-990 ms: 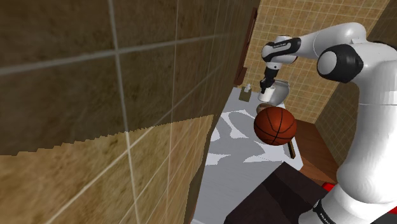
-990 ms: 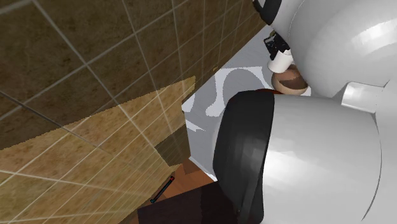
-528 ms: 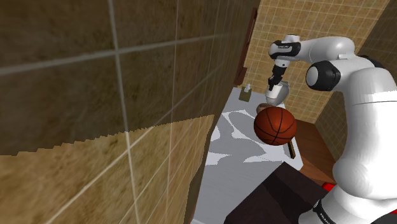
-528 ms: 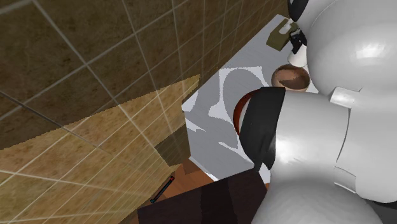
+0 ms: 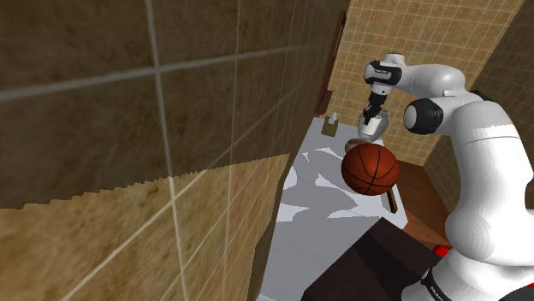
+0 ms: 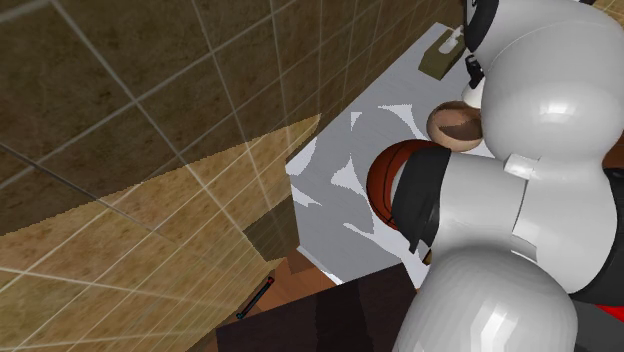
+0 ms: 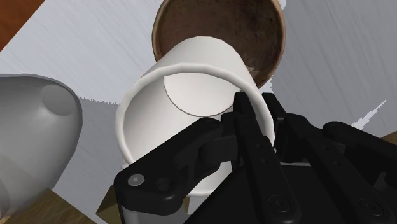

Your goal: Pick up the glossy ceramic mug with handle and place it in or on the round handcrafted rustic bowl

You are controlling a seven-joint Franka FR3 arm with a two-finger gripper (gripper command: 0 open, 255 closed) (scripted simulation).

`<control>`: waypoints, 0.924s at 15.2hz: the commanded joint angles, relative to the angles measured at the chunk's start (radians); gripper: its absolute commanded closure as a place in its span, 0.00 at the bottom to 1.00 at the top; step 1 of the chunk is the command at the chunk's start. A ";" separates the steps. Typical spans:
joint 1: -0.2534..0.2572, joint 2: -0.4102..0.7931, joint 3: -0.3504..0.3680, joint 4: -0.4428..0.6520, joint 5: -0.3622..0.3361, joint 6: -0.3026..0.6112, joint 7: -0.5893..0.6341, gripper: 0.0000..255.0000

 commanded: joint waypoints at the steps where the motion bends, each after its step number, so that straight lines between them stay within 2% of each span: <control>1: 0.007 -0.017 -0.002 -0.058 0.000 0.040 -0.005 1.00; 12: 0.024 -0.011 0.001 -0.197 0.006 0.184 -0.016 1.00; 14: 0.024 -0.011 0.001 -0.197 0.006 0.184 -0.016 1.00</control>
